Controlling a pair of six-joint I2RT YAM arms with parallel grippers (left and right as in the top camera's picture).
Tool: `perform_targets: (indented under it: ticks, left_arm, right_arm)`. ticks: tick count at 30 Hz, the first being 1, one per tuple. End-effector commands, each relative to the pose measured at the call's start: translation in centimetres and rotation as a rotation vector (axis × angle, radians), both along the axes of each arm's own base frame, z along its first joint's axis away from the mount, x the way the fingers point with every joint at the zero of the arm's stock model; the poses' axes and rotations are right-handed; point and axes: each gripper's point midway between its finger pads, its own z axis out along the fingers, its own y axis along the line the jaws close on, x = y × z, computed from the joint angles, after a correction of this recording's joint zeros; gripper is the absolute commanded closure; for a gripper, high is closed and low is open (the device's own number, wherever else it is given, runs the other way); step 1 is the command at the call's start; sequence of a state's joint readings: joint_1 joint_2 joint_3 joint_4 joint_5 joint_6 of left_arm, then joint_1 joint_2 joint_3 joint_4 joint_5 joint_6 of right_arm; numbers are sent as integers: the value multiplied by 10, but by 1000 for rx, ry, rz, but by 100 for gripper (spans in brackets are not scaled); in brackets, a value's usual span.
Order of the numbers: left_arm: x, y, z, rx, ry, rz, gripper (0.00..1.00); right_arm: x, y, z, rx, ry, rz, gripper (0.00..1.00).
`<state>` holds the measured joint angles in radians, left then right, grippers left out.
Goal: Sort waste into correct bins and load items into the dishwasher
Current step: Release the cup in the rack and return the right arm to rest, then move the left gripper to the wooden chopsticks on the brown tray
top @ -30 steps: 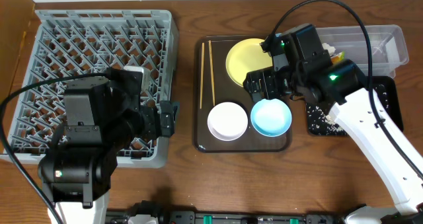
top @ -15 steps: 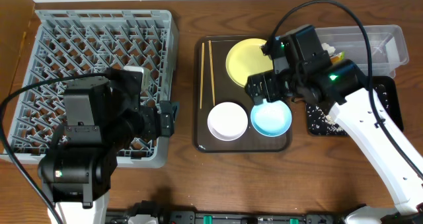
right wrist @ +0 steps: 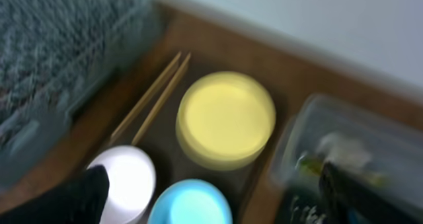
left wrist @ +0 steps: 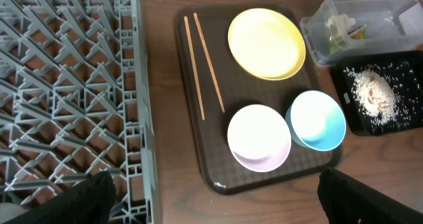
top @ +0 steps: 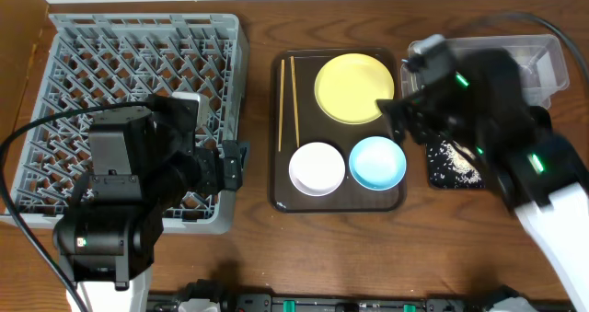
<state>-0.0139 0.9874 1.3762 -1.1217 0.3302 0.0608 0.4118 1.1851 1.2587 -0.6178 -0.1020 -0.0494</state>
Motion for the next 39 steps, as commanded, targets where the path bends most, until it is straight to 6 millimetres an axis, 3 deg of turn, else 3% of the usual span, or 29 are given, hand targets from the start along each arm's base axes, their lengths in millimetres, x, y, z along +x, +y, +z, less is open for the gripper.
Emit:
perform_targets:
  ticks: [1,4,11,20,31,39]
  left_arm:
    - [0,1,5,18,-20,-8,2]
    - [0,1,5,18,-20,-8,2]
    - [0,1,5,18,-19,-8,2]
    - [0,1,5,18,-19,-8,2]
    - [0,1,5,18,-19,-8,2]
    - [0,1,5,18,-20,-8,2]
  right_arm:
    - [-17,-26,-11,-34,-137,-43,1]
    - [-34,-43,-25,3,-215,-69,1]
    - [-74,-88,-84,13,-267,-175,1]
    - [-94,-121,-121,74,-322,-312,1]
    - [-94,-128,-156,92,-401,-340,1]
    - [-89,-127,-150,112,-470,-337,1]
